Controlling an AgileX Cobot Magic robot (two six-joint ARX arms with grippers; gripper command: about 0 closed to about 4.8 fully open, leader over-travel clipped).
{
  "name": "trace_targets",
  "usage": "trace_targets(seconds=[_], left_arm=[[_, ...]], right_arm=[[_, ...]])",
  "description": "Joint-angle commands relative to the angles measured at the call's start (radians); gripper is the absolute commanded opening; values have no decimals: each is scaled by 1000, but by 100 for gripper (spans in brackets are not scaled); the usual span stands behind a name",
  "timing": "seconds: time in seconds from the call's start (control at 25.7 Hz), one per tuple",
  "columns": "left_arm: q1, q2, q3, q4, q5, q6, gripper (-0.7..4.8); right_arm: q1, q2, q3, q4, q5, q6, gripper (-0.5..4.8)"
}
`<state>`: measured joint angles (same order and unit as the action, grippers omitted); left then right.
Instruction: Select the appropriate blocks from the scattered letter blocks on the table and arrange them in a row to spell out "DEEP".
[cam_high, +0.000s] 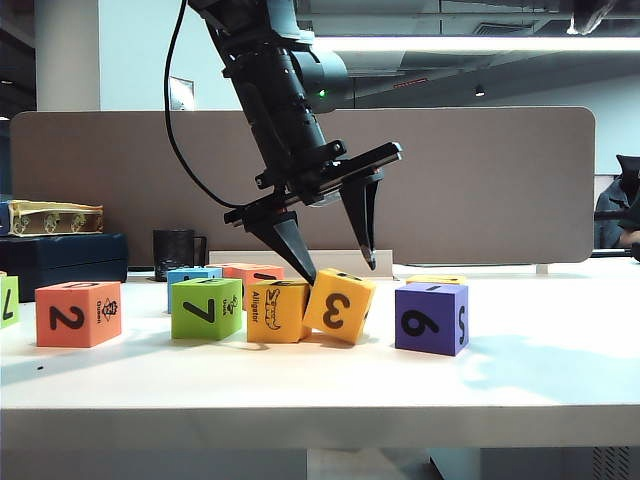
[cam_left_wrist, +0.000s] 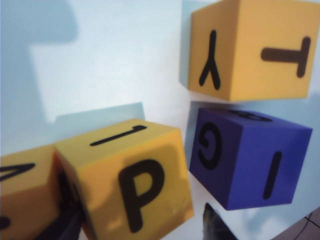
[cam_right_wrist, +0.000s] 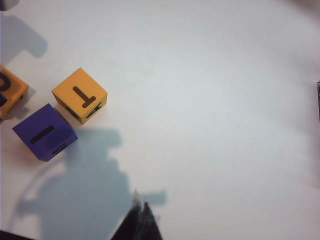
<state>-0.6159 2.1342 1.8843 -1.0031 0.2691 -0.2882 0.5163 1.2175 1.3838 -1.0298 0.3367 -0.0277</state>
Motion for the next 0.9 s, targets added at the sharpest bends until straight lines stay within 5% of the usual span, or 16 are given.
trace_targets(seconds=[0.04, 0.58, 0.9], left_arm=[[-4, -5, 2, -15, -1, 0, 300], [-52, -10, 12, -40, -204, 53, 300], [-52, -39, 20, -50, -202, 59, 300]], right_arm=[[0, -3, 3, 8, -2, 1, -1], [1, -3, 3, 8, -3, 1, -1], [1, -3, 3, 9, -3, 1, -1]])
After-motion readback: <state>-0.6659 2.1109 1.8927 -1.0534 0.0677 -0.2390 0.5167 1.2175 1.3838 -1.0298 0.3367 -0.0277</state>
